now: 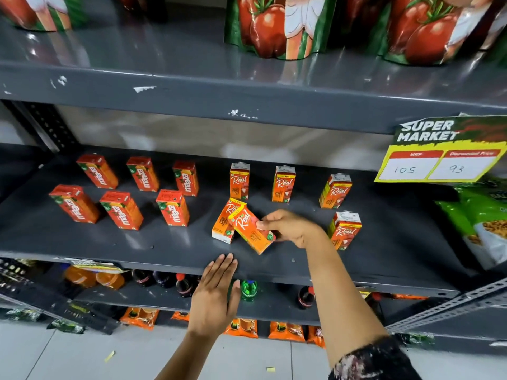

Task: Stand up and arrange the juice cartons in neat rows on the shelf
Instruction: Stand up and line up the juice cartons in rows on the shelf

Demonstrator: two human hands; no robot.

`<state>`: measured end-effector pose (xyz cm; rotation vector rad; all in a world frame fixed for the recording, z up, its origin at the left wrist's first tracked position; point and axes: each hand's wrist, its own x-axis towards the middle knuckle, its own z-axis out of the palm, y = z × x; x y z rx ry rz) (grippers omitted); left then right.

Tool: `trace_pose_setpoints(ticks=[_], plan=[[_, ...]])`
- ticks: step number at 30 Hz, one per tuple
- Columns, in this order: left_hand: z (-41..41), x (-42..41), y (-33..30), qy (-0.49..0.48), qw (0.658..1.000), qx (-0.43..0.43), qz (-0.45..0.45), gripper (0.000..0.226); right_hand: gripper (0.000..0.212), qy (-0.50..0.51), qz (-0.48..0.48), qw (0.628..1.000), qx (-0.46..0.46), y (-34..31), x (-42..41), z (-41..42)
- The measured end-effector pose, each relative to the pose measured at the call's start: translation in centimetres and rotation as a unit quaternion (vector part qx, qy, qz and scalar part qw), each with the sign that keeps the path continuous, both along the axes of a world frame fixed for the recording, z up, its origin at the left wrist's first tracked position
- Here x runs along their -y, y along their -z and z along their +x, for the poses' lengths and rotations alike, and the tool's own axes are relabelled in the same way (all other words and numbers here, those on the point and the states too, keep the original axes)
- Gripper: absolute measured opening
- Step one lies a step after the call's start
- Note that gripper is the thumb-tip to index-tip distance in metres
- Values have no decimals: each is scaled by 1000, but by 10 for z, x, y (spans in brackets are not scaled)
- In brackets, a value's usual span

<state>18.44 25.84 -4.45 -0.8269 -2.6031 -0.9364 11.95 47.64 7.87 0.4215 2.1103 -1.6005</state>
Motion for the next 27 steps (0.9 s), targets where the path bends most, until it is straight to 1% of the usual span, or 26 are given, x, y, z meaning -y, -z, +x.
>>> trace_pose_setpoints(ticks=[2,3,5,7,11,13,16,23,27], plan=[[1,0,0,-1,1000,1,-1,49,8,89,-80,992,-24,-5,8,17],[1,0,0,0,1000,2,-6,49,8,129,-118,984,-44,-9,13,24],[-1,1,-1,5,1000,3,-17,50,17,181,-168,966,-77,-21,24,38],[-1,3,-2,12,1000,4,-22,49,20,210,-209,950,-102,-36,35,51],[-2,6,-5,22,999,5,-37,46,14,223,-273,924,-151,-70,54,78],[-3,7,-6,25,999,6,-41,46,21,217,-286,917,-174,-85,63,90],[-4,9,-7,31,999,4,-44,50,29,195,-277,918,-207,-103,73,102],[-4,10,-8,36,998,3,-51,51,30,177,-269,914,-245,-122,80,115],[-4,10,-6,38,998,-1,-47,47,30,178,-255,916,-251,-121,78,118]])
